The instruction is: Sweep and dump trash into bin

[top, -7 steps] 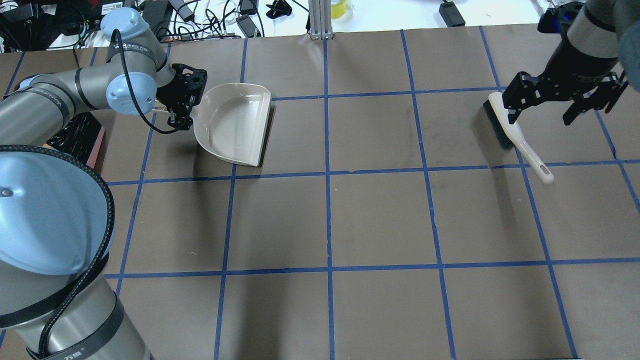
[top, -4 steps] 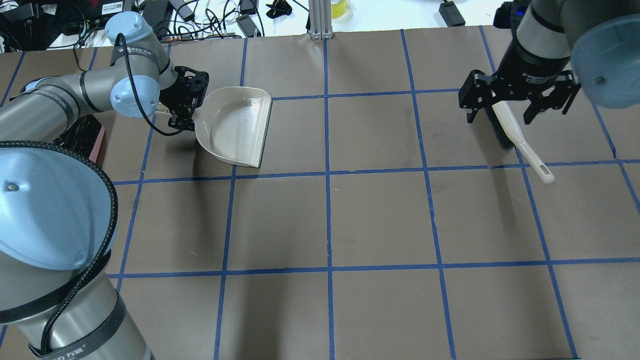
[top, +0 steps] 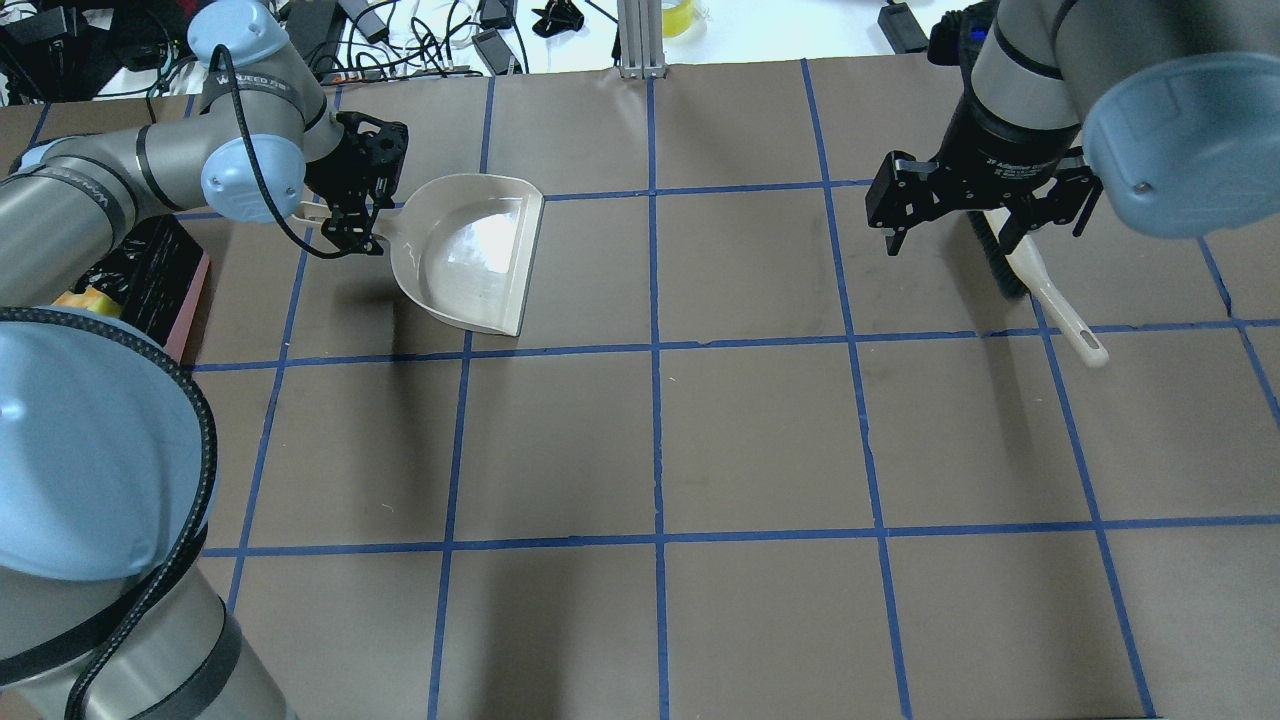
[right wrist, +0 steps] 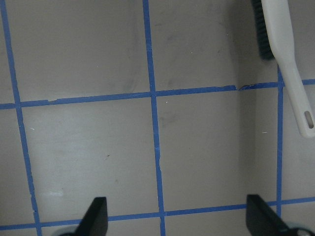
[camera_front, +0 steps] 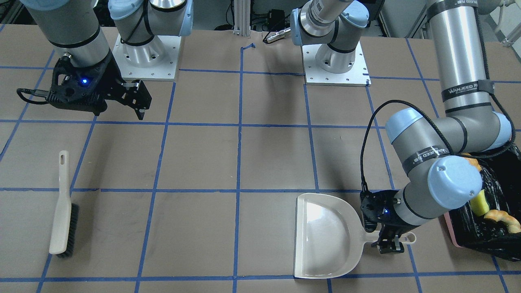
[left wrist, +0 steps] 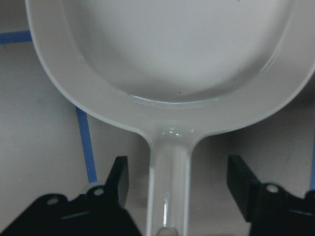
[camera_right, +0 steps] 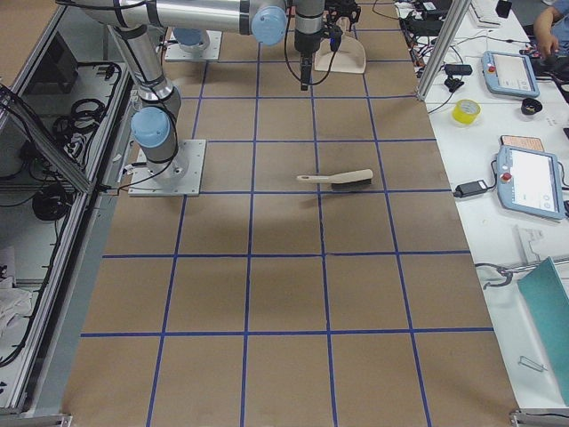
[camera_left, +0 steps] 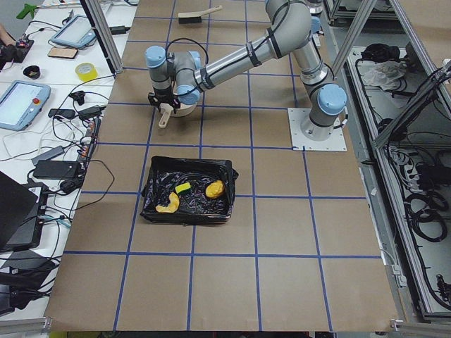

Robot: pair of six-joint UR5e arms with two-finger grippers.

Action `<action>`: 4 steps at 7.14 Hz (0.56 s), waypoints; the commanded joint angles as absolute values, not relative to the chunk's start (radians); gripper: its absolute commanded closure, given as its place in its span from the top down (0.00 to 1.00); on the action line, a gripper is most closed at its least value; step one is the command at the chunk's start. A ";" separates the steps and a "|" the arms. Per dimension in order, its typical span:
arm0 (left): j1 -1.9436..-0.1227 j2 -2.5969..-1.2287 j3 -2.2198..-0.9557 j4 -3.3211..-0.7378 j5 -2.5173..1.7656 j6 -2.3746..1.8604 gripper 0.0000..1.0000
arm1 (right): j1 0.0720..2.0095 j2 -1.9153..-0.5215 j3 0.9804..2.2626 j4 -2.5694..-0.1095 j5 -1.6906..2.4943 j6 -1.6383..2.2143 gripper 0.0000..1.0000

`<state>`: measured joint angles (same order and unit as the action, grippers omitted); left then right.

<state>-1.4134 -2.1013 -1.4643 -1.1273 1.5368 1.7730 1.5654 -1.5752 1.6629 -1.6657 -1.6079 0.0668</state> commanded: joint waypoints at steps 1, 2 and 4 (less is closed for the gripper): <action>-1.430 -2.014 -1.463 -1.238 1.539 1.648 0.75 | 1.566 -1.578 1.667 -1.663 -1.609 0.075 1.00; -1.460 -1.976 -1.465 -1.247 1.539 1.555 0.75 | 1.566 -1.582 1.666 -1.664 -1.606 0.075 1.00; -1.531 -1.886 -1.465 -1.311 1.540 1.211 0.77 | 1.566 -1.580 1.667 -1.667 -1.609 0.075 1.00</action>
